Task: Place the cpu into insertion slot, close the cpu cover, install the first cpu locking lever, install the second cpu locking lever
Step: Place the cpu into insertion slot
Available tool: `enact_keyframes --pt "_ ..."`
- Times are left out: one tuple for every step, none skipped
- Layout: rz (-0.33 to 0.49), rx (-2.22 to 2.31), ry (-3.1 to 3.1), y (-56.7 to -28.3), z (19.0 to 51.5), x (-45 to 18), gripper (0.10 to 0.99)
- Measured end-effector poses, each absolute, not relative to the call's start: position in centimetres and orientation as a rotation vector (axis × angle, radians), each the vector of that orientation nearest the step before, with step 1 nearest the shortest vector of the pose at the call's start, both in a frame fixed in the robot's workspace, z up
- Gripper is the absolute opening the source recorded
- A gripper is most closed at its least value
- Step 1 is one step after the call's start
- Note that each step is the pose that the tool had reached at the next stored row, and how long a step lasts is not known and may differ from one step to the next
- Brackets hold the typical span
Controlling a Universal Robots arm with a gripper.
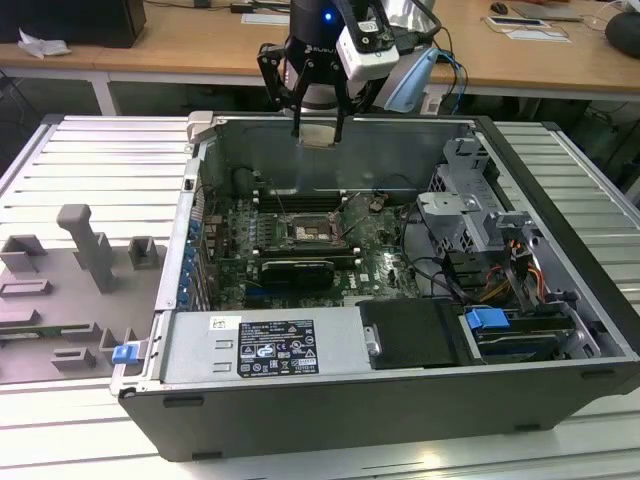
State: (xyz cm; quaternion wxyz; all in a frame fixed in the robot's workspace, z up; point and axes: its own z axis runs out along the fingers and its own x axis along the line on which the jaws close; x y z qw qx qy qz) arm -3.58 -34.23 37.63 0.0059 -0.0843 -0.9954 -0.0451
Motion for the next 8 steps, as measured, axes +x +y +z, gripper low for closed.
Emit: enact_keyframes --pt "-0.141 -0.273 -3.115 -34.23 37.62 -3.58 0.533" --pt "-0.141 -0.28 -3.115 -34.22 37.62 -3.58 0.533" --pt "-0.141 -0.3 -3.113 -34.23 37.63 -3.58 0.533" --pt "-0.141 -0.308 -3.113 -34.23 37.62 -3.58 0.533" --pt "-0.141 -0.314 -3.112 -34.23 37.62 -3.58 0.533" --pt "-0.141 -0.318 -3.112 -34.23 37.62 -3.58 0.533" --pt "-0.141 -0.324 -3.112 -34.23 37.62 -3.58 0.533" --pt "-0.141 -0.328 -3.111 -34.23 37.62 -3.58 0.533"
